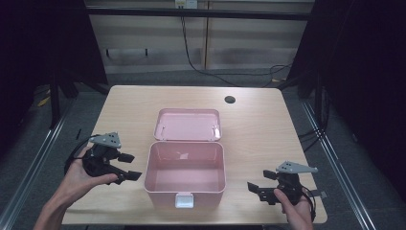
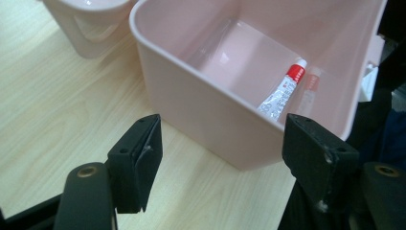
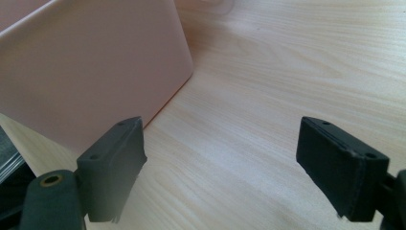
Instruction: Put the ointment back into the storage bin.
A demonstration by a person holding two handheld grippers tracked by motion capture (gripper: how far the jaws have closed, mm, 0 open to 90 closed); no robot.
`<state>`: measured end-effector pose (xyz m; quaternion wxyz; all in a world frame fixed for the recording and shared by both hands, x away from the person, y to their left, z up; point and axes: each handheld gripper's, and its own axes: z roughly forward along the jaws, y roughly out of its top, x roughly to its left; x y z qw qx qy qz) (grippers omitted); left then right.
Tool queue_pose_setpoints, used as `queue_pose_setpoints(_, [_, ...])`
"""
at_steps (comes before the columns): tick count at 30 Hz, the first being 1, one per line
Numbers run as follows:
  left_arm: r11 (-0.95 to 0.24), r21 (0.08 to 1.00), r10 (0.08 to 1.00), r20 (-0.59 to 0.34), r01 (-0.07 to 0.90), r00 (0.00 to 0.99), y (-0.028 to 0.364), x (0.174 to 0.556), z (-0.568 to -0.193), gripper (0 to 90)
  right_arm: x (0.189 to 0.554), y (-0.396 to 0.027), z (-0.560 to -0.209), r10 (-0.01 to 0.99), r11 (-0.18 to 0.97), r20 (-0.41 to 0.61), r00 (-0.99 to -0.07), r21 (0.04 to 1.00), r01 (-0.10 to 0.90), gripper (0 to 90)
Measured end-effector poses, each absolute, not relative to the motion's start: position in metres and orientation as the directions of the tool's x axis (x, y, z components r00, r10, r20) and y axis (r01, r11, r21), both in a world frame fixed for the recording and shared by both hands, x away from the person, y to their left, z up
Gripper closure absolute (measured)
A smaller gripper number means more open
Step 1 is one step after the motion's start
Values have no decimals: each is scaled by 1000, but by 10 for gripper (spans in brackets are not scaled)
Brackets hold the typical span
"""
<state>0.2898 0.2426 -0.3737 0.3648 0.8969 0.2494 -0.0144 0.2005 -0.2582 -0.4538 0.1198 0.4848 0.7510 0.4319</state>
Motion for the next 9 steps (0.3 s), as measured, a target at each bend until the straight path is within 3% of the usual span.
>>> queue_pose_setpoints(9, [-549, 643, 546, -208, 534, 812, 266, 290, -409, 285, 203, -258, -460, 858, 141, 228, -460, 757, 638, 172])
